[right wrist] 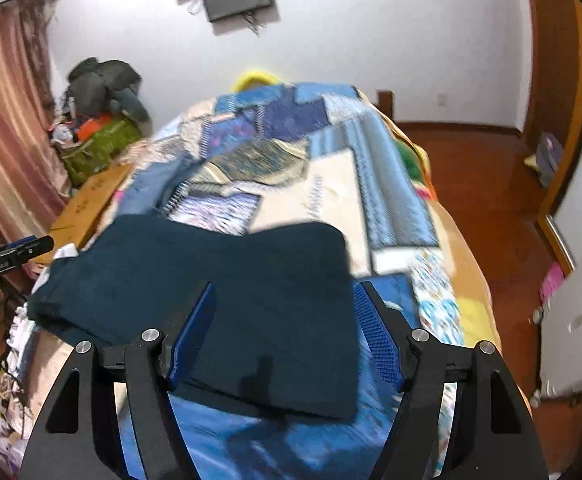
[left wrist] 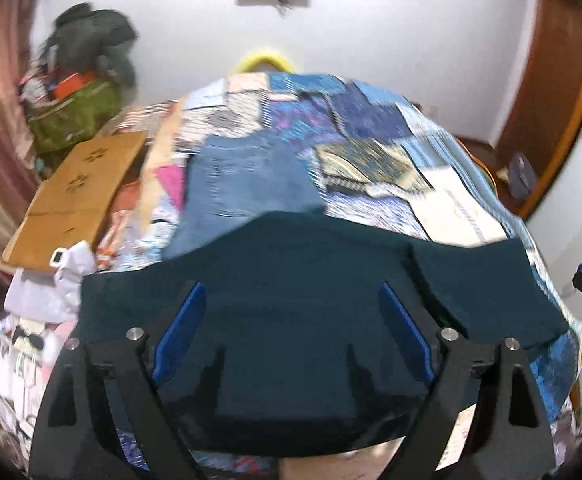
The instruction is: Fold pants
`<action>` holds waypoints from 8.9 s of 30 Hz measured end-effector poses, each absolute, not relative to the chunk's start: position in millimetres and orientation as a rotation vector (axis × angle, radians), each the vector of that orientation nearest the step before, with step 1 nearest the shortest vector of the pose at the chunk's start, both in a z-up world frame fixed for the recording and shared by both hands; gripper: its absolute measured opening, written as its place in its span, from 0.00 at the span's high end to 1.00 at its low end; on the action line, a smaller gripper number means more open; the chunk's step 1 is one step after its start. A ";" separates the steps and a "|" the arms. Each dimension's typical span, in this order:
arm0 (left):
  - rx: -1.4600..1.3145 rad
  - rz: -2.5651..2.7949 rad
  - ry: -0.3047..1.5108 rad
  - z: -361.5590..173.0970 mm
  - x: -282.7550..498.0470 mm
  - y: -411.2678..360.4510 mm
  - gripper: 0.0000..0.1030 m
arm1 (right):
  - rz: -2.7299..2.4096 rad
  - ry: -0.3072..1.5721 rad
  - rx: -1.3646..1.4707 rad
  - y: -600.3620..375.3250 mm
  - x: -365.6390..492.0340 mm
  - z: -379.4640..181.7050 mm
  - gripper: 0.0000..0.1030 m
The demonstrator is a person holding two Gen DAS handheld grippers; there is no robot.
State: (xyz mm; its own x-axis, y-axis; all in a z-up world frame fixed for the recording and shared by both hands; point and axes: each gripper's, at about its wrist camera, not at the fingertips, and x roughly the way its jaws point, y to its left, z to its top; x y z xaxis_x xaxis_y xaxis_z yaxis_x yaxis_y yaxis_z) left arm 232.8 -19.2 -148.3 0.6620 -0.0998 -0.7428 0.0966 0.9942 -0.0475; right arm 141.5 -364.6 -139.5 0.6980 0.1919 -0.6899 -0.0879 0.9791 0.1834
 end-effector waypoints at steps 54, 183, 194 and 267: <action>-0.824 0.081 1.066 -293.1 214.0 214.9 0.71 | 0.380 0.939 0.103 -226.4 186.0 -196.2 0.34; 0.111 -0.287 1.072 -210.7 227.5 -31.6 0.10 | 0.275 0.901 0.198 -321.5 114.0 -192.6 0.31; 0.106 -0.378 1.009 -190.0 207.0 -39.7 0.31 | 0.317 0.888 0.178 -311.2 106.6 -193.1 0.61; 0.213 -0.473 1.100 -229.2 413.5 -144.5 0.75 | 0.297 0.977 0.007 -333.4 285.6 -212.1 0.89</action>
State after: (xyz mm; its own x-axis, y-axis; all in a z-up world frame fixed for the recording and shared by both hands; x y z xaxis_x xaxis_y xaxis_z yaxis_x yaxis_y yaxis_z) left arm 413.5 -144.5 -229.2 0.3676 -0.2609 -0.8926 0.4679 0.8814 -0.0650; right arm 285.6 -333.4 -212.1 0.5227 0.2512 -0.8146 -0.2446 0.9596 0.1390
